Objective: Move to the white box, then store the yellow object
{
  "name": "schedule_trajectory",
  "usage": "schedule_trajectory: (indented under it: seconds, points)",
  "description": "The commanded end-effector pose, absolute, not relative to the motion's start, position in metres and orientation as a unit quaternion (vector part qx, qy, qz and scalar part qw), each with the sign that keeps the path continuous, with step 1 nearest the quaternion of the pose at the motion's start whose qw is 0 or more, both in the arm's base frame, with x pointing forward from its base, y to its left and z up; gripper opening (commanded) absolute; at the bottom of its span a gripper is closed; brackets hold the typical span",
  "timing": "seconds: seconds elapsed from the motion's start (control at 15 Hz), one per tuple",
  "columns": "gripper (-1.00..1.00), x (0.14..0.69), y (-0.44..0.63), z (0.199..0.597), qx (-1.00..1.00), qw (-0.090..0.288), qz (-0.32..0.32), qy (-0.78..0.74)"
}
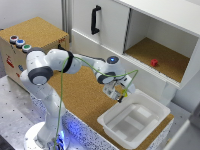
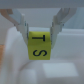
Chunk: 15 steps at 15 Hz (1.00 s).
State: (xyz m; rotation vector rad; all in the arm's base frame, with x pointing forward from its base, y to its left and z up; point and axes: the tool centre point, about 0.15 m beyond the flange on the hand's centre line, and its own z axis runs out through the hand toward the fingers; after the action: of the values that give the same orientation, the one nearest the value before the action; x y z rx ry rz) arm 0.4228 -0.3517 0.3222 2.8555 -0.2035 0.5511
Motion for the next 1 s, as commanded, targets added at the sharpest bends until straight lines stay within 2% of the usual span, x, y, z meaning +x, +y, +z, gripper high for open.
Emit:
schedule_trajectory:
  seconds: [0.0, 0.2, 0.53, 0.93]
  points:
    - [-1.00, 0.435, -0.446, 0.297, 0.984, 0.052, 0.167, -0.028]
    - [-1.00, 0.423, -0.478, 0.273, 0.988, 0.050, 0.144, -0.037]
    - [-1.00, 0.408, -0.498, 0.235, 0.991, 0.014, 0.122, -0.050]
    - [-1.00, 0.405, -0.485, 0.240, 0.990, -0.009, 0.135, -0.031]
